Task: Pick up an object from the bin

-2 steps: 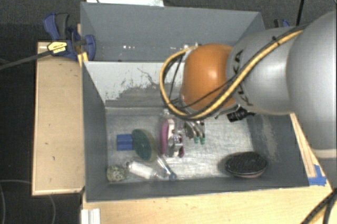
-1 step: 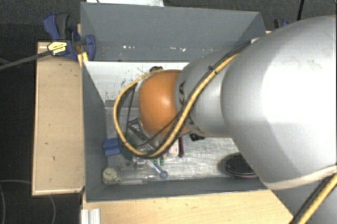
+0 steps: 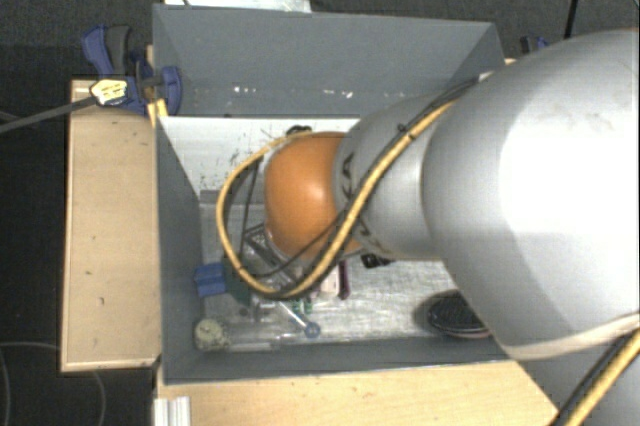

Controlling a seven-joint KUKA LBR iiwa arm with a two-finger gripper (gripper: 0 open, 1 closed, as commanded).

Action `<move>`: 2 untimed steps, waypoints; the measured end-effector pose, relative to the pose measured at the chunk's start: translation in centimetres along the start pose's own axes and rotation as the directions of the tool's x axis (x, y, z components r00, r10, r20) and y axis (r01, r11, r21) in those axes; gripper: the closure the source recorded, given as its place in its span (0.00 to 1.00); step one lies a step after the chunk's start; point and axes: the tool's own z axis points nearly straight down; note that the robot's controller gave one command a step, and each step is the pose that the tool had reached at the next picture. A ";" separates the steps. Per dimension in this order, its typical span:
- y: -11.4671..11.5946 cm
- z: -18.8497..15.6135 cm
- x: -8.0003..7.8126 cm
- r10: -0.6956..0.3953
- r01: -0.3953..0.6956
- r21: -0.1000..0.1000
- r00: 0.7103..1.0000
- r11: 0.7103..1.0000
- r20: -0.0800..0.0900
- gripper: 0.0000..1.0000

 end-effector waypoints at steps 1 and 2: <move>0.0 0.1 0.1 -0.002 0.002 0.001 1.000 1.000 -0.001 0.00; 0.0 0.1 0.1 0.003 -0.003 0.000 1.000 1.000 -0.002 1.00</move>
Offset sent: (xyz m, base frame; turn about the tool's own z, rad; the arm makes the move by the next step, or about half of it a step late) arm 0.0000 0.0000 0.0000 0.0000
